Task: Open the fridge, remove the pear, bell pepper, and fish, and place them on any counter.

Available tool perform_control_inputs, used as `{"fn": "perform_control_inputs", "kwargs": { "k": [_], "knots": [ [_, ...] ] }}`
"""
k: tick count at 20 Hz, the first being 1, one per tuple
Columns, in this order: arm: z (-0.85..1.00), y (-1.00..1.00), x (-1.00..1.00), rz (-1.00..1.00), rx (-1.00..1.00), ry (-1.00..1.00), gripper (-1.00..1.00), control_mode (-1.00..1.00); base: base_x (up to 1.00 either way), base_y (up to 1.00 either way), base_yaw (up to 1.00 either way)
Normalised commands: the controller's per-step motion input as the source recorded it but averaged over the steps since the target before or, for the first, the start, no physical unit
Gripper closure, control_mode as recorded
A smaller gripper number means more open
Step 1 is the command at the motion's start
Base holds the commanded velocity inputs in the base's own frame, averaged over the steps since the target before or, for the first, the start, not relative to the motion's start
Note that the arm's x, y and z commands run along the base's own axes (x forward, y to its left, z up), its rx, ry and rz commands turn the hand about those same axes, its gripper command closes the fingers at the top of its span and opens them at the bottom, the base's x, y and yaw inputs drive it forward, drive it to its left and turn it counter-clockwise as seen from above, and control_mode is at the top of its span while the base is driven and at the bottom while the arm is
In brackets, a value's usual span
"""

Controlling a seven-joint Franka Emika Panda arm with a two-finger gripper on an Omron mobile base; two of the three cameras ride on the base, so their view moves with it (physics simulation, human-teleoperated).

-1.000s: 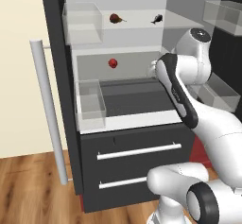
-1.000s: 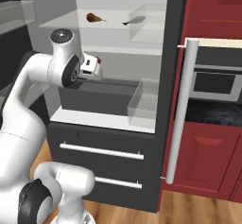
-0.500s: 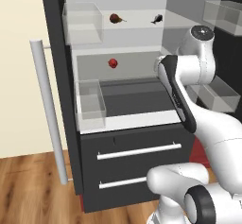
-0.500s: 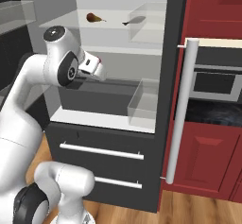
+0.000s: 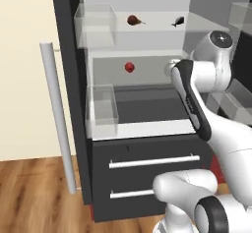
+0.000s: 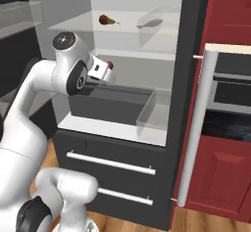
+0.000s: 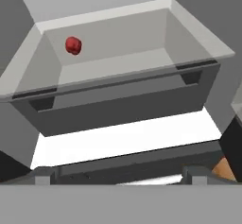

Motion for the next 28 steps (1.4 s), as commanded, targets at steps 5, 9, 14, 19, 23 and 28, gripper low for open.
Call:
{"fn": "perform_control_inputs", "kwargs": {
  "k": [5, 9, 14, 19, 23, 28],
  "knots": [
    [0.0, 0.0, 0.0, 0.0, 0.0, 0.0, -1.0, 1.0, 0.96, -0.06, 0.11],
    [0.0, 0.0, 0.0, 0.0, 0.0, 0.0, -1.0, 1.0, 0.78, -0.23, 0.0],
    [0.0, 0.0, 0.0, 0.0, 0.0, 0.0, -1.0, 1.0, 0.26, -0.03, 0.0],
    [0.12, -0.01, -0.08, -0.11, -0.01, -0.03, -1.0, -1.0, -0.03, 0.0, -0.03],
    [0.76, -0.08, -0.08, -0.26, -0.06, -0.05, -1.0, -1.0, 0.0, 0.0, 0.0],
    [0.26, -0.63, 0.1, -0.18, -0.01, 0.04, -1.0, -1.0, 0.0, 0.0, 0.0]
  ]
}}
